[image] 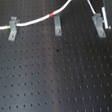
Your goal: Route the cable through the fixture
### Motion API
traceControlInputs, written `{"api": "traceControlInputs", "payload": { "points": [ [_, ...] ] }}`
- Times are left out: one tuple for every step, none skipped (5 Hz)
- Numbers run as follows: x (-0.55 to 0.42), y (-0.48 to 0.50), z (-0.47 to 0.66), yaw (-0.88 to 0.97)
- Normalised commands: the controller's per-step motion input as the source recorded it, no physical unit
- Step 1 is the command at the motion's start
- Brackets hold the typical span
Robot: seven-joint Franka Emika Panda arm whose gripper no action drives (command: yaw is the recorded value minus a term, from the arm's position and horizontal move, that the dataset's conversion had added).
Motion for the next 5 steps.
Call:
{"api": "traceControlInputs", "payload": {
  "points": [
    [0.038,0.174,-0.34,0.0],
    [0.095,0.072,-0.4,0.02],
    [0.073,0.268,-0.17,0.2],
    [0.139,0.387,-0.13,0.45],
    [0.149,0.273,-0.14,0.6]
  ]
}}
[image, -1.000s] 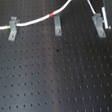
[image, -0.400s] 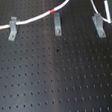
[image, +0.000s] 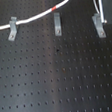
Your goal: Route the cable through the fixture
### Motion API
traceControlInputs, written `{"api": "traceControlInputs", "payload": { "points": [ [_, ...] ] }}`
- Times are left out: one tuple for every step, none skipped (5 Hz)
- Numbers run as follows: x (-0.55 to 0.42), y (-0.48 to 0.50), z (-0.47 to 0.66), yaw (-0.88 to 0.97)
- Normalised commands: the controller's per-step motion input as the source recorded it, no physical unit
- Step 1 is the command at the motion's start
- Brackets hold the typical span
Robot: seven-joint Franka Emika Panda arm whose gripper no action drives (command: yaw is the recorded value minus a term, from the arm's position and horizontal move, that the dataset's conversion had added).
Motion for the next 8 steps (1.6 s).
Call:
{"api": "traceControlInputs", "payload": {
  "points": [
    [0.163,0.233,-0.14,0.63],
    [0.09,0.163,-0.19,0.74],
    [0.032,0.113,-0.24,0.81],
    [0.073,0.204,-0.17,0.64],
    [0.022,-0.014,0.13,-0.08],
    [-0.097,-0.168,0.15,-0.32],
    [0.008,0.02,0.0,0.0],
    [0.006,0.007,0.58,0.01]
  ]
}}
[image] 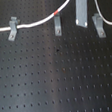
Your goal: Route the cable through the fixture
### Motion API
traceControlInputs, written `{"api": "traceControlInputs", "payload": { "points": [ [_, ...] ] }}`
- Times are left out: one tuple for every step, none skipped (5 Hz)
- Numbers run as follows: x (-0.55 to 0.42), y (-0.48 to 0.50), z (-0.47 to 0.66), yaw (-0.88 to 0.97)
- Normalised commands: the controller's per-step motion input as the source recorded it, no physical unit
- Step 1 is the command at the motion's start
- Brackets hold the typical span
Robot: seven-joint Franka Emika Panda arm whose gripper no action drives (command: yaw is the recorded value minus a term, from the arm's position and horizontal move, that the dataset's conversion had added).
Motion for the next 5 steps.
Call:
{"api": "traceControlInputs", "payload": {
  "points": [
    [0.016,0.029,0.58,0.03],
    [0.033,0.078,0.38,0.05],
    [0.004,-0.002,0.0,0.01],
    [-0.02,0.189,0.22,0.0],
    [-0.024,0.142,0.33,-0.03]
  ]
}}
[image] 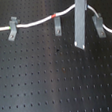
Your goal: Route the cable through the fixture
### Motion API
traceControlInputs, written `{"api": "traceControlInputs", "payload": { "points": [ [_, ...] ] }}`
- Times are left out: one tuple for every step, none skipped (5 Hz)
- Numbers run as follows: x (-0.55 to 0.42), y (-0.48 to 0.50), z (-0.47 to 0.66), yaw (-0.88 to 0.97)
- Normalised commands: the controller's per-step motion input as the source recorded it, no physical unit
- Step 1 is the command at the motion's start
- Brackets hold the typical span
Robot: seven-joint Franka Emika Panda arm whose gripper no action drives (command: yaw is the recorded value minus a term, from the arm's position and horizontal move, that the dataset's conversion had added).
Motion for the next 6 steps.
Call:
{"api": "traceControlInputs", "payload": {
  "points": [
    [0.033,0.121,0.33,-0.07],
    [0.026,0.066,0.11,-0.03],
    [0.031,0.096,0.27,-0.04],
    [0.053,0.139,0.6,-0.11],
    [0.067,0.18,0.52,0.0],
    [0.02,0.058,0.21,0.0]
  ]
}}
